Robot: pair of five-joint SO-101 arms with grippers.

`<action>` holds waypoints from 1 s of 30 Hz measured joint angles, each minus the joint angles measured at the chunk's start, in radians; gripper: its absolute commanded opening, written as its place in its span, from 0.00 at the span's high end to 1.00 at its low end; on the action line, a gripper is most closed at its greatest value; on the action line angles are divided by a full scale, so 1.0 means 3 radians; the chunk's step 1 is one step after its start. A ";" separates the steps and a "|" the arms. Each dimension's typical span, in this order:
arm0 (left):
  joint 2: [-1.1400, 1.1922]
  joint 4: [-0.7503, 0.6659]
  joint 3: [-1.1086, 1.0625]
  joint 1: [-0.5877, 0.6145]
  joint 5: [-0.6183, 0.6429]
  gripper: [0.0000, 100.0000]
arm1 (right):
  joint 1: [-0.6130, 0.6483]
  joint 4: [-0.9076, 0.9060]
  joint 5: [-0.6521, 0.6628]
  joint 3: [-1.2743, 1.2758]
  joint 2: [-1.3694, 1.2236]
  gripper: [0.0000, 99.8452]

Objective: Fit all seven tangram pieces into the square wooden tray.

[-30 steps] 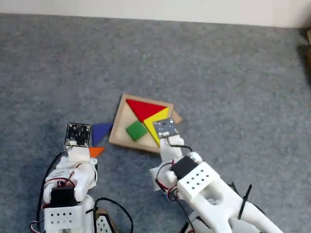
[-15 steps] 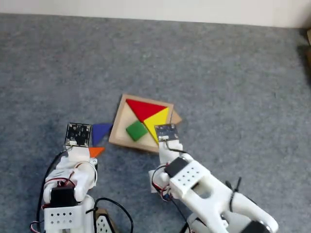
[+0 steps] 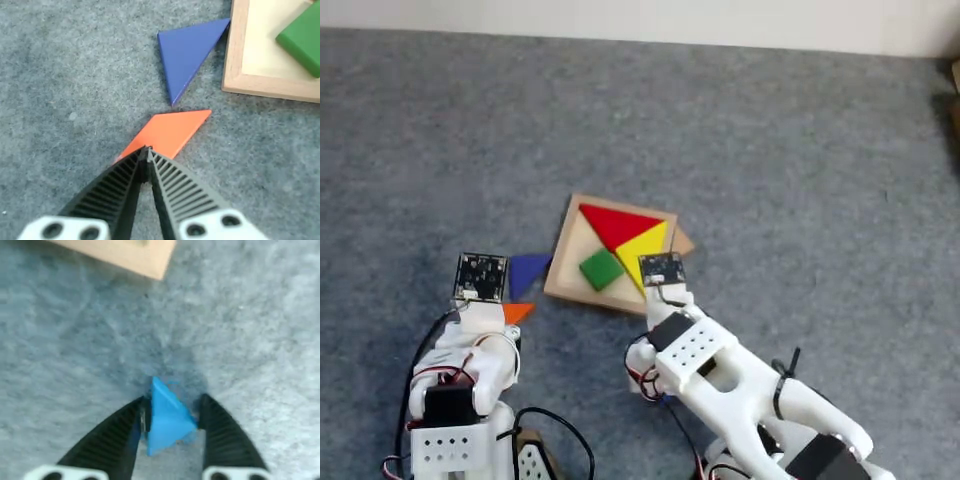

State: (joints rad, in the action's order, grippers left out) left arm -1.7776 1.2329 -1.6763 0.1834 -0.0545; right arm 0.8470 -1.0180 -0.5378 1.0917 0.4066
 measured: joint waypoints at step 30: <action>0.0000 0.0000 0.0000 0.0000 0.0000 1.00 | -0.0215 -0.0650 0.2041 -0.0736 -0.0056 0.99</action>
State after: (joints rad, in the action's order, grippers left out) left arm -1.7776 1.2329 -1.6763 0.1834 -0.0545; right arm 0.7825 -1.2129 0.0744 0.8707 0.3897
